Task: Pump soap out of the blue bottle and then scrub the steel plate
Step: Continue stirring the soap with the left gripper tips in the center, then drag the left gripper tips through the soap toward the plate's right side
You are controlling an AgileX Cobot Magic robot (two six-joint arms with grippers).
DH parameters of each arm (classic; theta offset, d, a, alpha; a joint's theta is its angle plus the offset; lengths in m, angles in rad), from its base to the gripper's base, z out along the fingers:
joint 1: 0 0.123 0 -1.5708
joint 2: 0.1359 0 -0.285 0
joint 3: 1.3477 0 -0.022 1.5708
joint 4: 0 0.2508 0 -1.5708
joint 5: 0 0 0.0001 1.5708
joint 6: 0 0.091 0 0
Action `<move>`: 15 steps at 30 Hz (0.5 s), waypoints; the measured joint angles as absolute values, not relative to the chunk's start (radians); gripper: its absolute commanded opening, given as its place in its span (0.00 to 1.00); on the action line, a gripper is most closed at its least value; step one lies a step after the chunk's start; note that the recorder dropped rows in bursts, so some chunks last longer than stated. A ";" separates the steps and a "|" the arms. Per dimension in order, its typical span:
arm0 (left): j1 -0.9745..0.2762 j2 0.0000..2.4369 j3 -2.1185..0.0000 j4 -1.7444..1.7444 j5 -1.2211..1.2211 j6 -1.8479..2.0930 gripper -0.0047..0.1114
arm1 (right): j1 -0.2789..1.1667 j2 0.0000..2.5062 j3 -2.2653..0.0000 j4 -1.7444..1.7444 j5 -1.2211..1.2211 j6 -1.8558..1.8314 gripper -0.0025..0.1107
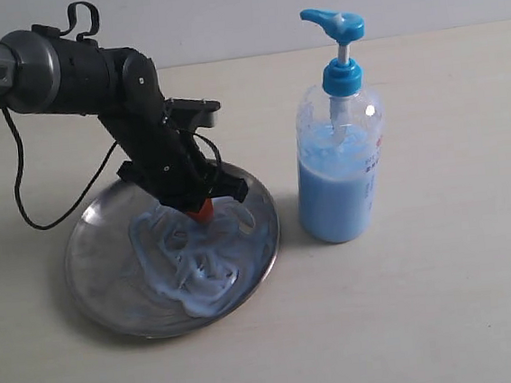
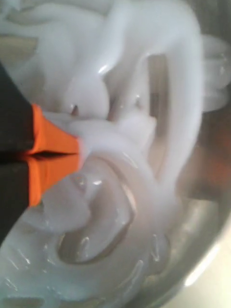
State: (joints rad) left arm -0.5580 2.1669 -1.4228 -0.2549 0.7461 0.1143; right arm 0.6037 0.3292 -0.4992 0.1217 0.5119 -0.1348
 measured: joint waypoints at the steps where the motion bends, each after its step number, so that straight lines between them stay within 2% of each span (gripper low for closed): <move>1: -0.558 2.169 -1.423 -0.274 0.729 0.118 0.04 | 0.604 0.329 -0.499 0.122 0.512 -0.135 0.02; 9: -0.558 2.173 -1.423 -0.401 0.686 0.173 0.04 | 0.604 0.329 -0.499 0.122 0.514 -0.135 0.02; 15: -0.558 2.173 -1.423 -0.480 0.757 0.266 0.04 | 0.604 0.329 -0.499 0.122 0.514 -0.135 0.02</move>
State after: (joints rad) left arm -0.5580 2.1729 -1.4228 -0.4805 0.7572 0.2664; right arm 0.6037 0.3292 -0.4992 0.1217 0.5140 -0.1348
